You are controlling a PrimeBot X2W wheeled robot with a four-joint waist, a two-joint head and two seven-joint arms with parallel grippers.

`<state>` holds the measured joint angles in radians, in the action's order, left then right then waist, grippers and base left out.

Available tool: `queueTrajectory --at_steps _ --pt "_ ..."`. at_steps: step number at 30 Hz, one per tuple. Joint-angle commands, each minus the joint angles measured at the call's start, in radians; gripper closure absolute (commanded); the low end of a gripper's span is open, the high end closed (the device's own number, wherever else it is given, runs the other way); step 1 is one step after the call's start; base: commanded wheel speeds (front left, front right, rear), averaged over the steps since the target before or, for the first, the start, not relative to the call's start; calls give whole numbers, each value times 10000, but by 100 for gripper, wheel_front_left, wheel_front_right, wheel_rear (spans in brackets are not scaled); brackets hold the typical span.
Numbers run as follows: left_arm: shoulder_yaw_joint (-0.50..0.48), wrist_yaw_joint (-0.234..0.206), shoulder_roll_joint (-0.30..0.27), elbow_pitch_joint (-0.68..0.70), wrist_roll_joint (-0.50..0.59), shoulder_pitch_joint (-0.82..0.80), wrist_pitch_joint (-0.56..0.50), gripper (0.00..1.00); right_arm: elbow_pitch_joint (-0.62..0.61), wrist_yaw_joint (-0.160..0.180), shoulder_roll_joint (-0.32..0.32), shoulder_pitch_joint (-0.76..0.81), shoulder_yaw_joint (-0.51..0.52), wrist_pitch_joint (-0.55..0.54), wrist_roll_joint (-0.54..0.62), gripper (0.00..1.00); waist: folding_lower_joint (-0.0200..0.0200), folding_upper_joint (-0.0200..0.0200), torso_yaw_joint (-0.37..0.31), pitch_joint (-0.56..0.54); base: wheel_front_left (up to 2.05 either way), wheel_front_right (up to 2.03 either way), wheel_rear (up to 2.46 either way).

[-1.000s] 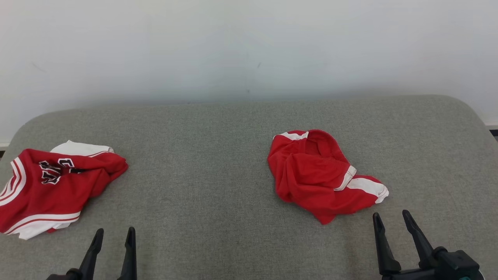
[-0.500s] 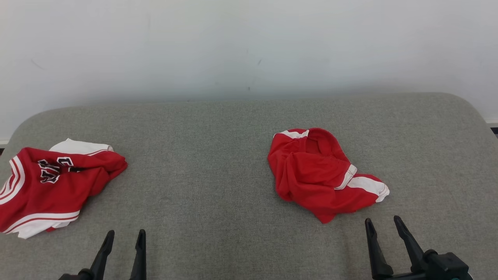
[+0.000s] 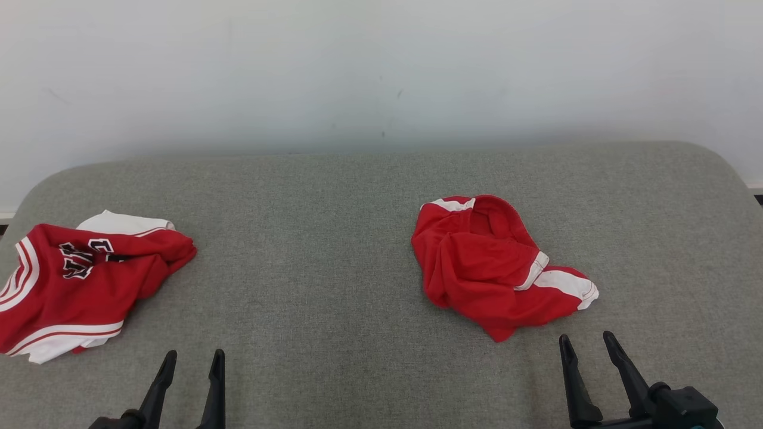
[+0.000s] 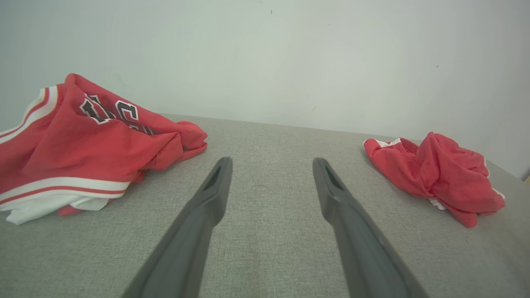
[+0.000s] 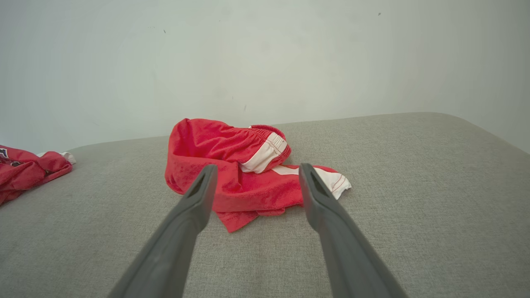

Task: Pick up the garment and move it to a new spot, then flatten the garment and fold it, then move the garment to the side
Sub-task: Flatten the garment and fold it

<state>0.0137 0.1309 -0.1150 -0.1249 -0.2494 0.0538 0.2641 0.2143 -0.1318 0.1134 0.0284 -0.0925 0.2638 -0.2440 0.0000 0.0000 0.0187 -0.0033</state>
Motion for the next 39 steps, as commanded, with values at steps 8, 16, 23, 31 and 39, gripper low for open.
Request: queueTrajectory --at_steps 8,16,23,31,39 --pt "-19 -18 -32 -4 -14 -7 5 0 0 22 -28 30 79 11 -33 0 0 0 27 20 0 0 0" --pt "190 -17 88 81 85 -228 5 0 123 22 277 -716 338 11 39 0 0 0 387 331 0 0 0" --pt "397 -17 53 -46 -53 -571 5 0 1344 22 1021 -2299 126 3 -65 0 0 0 945 818 0 0 0" --pt "622 -17 144 -119 -129 -978 5 0 3417 22 1630 -3823 -131 -24 -548 0 0 0 1599 1359 0 0 0" --pt "808 -17 173 -211 -217 -1347 5 0 5324 22 1701 -4626 -413 -5 -1230 0 0 0 2069 1796 0 0 0"
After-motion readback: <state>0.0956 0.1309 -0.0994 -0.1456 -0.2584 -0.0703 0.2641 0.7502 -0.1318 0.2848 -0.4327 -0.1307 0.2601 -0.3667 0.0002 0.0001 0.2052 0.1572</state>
